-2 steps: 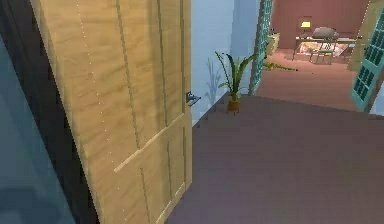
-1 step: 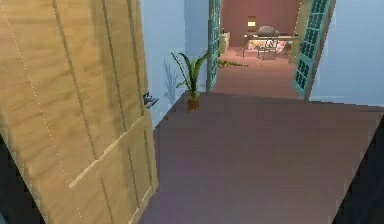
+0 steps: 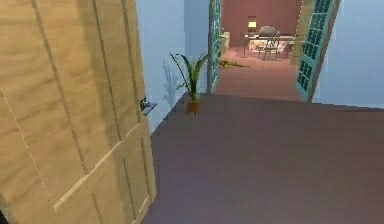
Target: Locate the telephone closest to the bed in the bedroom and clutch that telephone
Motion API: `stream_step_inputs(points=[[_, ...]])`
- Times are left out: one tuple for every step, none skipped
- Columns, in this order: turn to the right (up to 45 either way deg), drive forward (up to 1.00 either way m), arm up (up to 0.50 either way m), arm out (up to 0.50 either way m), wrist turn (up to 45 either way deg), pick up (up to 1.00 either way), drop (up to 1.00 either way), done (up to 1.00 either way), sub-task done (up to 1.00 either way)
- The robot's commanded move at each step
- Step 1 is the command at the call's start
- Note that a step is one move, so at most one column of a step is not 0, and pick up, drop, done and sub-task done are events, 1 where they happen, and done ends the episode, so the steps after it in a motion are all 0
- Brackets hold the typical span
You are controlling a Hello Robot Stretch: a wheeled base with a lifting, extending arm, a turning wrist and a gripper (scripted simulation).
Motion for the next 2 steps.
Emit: stream_step_inputs(points=[[12.0,0.00,0.00,0.00,0.0,0.00,0.00,0.00,0.00],[0.0,0.60,0.00,0.00,0.0,0.00,0.00,0.00,0.00]])
